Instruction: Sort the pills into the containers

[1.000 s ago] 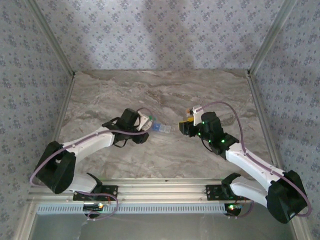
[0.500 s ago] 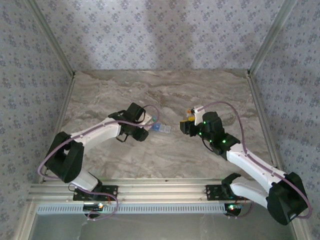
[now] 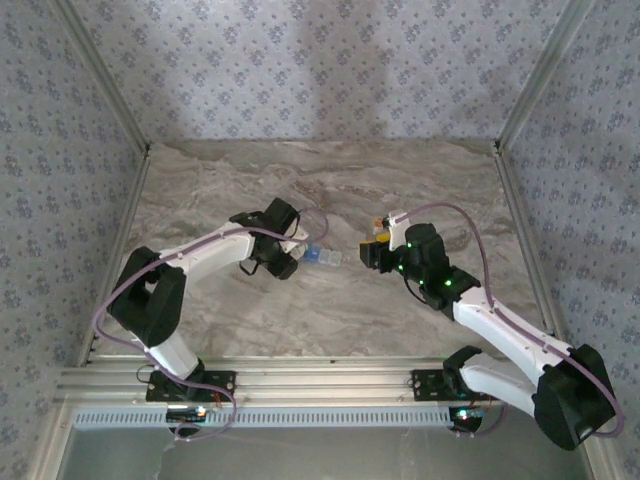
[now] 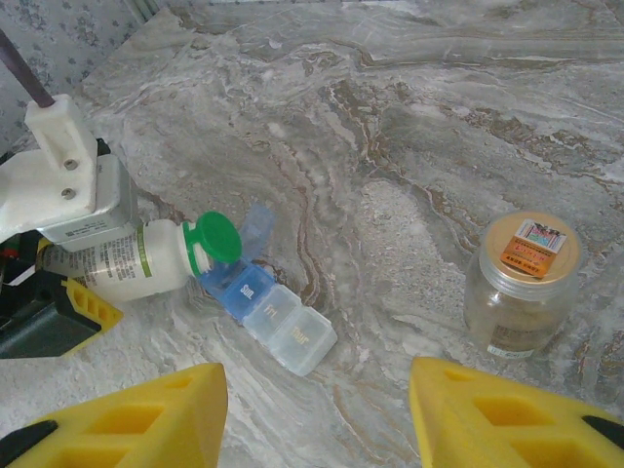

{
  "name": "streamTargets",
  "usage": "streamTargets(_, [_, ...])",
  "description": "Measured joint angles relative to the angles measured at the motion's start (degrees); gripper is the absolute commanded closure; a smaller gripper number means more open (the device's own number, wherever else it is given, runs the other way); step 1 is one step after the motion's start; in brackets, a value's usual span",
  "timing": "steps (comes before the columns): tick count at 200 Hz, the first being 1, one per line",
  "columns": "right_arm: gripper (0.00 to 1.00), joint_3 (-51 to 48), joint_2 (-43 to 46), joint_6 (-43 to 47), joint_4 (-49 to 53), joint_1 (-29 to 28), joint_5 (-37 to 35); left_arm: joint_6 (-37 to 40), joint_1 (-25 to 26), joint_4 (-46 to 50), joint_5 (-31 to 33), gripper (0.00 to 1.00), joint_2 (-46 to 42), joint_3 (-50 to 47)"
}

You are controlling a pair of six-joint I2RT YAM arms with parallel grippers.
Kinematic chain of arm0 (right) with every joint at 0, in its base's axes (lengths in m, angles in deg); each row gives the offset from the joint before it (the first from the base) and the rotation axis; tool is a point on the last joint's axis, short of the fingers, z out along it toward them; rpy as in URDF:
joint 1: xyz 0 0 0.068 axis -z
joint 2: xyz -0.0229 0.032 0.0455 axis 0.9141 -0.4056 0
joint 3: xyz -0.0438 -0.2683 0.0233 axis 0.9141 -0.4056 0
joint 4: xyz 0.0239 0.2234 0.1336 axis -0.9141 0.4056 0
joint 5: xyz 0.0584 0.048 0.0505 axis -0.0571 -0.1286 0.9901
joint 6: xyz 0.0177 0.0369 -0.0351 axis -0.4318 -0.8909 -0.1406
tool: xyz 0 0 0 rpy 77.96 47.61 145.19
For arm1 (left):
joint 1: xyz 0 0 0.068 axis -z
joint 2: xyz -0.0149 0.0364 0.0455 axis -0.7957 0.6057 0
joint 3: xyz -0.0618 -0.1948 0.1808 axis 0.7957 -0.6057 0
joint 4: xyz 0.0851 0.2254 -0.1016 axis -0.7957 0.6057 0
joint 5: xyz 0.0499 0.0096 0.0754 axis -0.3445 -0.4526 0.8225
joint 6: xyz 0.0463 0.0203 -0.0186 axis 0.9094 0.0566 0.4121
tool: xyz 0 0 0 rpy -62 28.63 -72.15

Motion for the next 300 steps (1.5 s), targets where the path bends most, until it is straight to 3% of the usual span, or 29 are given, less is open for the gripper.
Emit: streamTargets(300, [0.46, -0.07, -0.02, -0.39, -0.28, 0.17, 0.92, 14.75, 6.45, 22.03, 17.88, 1.0, 14.36, 21.81])
